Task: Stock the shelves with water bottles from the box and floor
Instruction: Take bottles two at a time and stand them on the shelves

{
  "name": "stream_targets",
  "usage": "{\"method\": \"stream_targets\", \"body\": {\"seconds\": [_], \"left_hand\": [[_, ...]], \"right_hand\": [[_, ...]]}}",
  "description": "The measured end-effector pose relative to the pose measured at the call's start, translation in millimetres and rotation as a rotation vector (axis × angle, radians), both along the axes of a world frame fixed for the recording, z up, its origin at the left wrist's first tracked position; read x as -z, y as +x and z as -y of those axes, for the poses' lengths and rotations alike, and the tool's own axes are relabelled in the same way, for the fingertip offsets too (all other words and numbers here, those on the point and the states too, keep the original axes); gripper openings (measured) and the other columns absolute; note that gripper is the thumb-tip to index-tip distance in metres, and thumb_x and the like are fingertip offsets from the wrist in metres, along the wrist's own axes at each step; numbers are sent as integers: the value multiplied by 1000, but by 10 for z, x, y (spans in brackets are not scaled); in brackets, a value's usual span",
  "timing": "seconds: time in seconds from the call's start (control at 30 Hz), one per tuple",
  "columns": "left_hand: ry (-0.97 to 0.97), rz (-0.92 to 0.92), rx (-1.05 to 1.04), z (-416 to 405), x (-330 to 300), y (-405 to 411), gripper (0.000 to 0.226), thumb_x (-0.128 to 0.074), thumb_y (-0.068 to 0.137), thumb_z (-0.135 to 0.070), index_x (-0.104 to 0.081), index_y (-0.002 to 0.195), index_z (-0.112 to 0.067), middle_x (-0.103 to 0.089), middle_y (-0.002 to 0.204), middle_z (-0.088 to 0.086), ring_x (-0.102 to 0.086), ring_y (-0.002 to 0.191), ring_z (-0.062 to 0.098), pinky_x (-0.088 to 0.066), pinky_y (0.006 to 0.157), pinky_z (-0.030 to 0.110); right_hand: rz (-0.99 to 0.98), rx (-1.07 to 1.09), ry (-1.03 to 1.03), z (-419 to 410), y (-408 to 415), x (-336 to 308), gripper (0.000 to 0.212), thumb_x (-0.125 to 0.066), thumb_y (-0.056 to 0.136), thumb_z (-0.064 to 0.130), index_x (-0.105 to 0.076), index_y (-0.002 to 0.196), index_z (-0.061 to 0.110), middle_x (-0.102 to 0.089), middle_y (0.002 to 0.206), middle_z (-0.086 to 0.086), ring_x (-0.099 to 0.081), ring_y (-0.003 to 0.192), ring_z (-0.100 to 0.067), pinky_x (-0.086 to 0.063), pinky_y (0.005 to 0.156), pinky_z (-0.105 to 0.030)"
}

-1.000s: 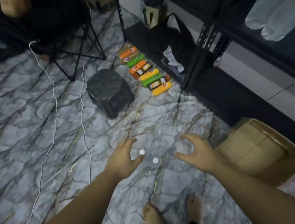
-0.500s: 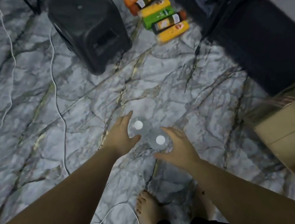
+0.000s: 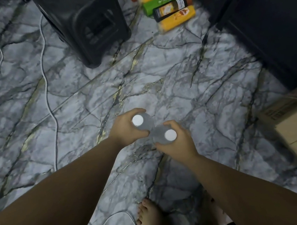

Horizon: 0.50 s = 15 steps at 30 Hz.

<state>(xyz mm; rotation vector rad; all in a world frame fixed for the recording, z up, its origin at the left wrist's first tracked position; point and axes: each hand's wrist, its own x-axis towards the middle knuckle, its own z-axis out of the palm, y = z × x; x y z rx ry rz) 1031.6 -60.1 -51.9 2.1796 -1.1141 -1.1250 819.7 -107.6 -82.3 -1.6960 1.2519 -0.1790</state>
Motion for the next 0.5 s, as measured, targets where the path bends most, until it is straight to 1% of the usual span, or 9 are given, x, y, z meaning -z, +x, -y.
{"method": "stream_targets", "body": {"seconds": [0.07,0.1,0.17,0.2,0.23,0.3,0.4,0.43,0.5], "left_hand": [[5,3,-90,-77,-154,-62,65,-93,60,-30,-69,120,-38,-74,111,-5,-68,97,17,-56,78,26],[0,6,-116,-117,-256,-90,64,-90,57,-38,-69,117,-41,-76,105,-5,-69,93,18,-56,75,26],[-14,2,-117,-181,-502,-140,67,-83,49,-53,-68,114,-46,-77,99,-4,-71,90,16,-58,77,32],[-19,2,-107,-215,-668,-165,68,-81,48,-57,-68,114,-47,-77,97,-3,-71,88,14,-59,76,33],[-22,3,-101,-235,-860,-181,69,-82,48,-58,-68,115,-47,-77,94,-3,-71,84,11,-58,73,32],[-27,-1,-94,-245,-1301,-204,68,-90,52,-51,-69,116,-46,-76,93,-9,-69,81,3,-57,70,29],[-86,-12,-55,-206,-2116,-243,68,-97,57,-47,-71,120,-42,-75,109,-19,-69,99,0,-59,86,30],[-119,-22,-40,-182,-2418,-260,71,-97,56,-51,-71,122,-40,-73,116,-22,-68,108,0,-58,93,30],[-170,-50,-14,-134,-3050,-319,77,-95,54,-61,-71,124,-40,-70,127,-21,-64,120,1,-54,102,32]], "right_hand": [[2,40,9,29,-33,-121,54,-91,66,32,-60,110,27,-69,105,2,-68,97,-20,-61,74,-45],[6,57,17,43,-51,-223,55,-90,64,33,-59,109,28,-69,105,1,-68,96,-20,-61,74,-45],[23,90,10,86,-112,-503,54,-91,65,28,-60,109,28,-69,101,4,-68,92,-14,-61,74,-42],[35,111,15,108,-153,-694,54,-93,67,24,-60,109,29,-69,100,9,-67,90,-7,-61,75,-39],[43,135,25,140,-192,-914,54,-93,68,20,-61,110,31,-67,101,15,-66,91,-2,-61,76,-35],[56,144,44,212,-274,-1404,55,-94,70,18,-64,114,33,-67,108,18,-65,97,-3,-59,83,-32],[90,138,34,298,-366,-2276,60,-96,70,24,-67,122,32,-67,119,14,-62,109,-10,-54,92,-27],[99,143,21,322,-391,-2590,61,-97,70,26,-66,122,33,-66,119,15,-61,110,-8,-52,92,-24],[114,178,-9,359,-456,-3219,64,-98,68,31,-65,122,36,-66,119,16,-62,112,-8,-53,95,-26]]}}
